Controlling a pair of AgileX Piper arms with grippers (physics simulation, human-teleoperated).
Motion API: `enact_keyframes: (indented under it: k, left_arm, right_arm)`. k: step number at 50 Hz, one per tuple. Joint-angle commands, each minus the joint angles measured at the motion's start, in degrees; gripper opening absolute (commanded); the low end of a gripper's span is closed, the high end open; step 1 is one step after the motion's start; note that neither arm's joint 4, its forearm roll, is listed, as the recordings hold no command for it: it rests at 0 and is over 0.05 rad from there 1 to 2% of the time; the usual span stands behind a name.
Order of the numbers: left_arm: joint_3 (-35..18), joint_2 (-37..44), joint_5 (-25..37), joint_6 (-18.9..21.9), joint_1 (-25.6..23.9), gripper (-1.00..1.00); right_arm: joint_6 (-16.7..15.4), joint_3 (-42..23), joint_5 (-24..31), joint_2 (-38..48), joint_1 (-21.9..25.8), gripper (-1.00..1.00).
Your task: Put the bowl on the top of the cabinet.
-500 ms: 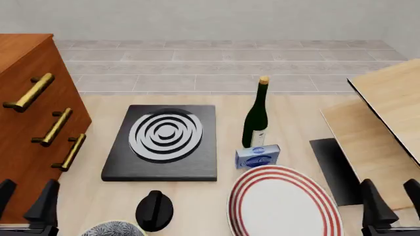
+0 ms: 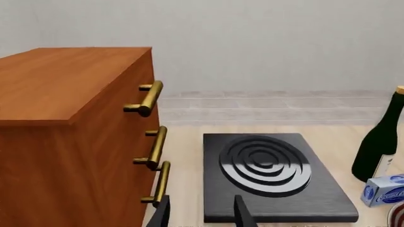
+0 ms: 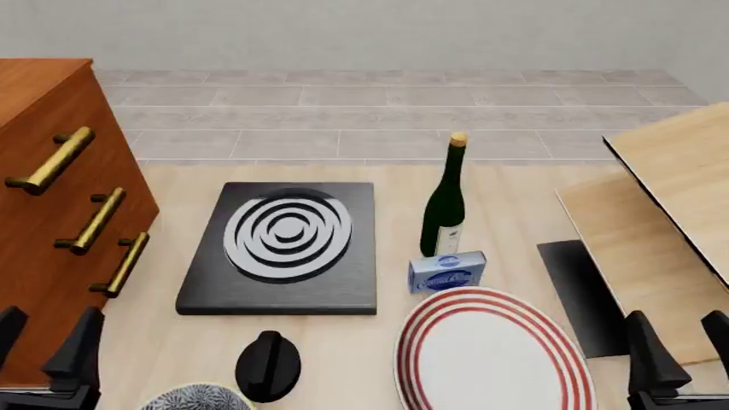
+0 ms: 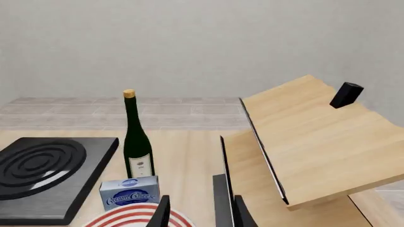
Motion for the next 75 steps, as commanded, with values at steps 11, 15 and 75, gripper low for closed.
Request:
enact_keyframes:
  k: [11, 15, 75]
  left_arm:
    - [-10.67, -2.47, 21.63, 3.93, 2.43, 1.00]
    - [-12.58, -2.51, 24.52, 4.76, 2.68, 1.00]
    - [-30.69, 5.05, 57.99, 10.95, -5.76, 1.00]
  right_arm:
    - [0.01, -0.01, 0.00, 0.03, 0.00, 1.00]
    - [0.00, -0.01, 0.00, 0.02, 0.00, 1.00]
    - [-0.01, -0.01, 0.00, 0.01, 0.00, 1.00]
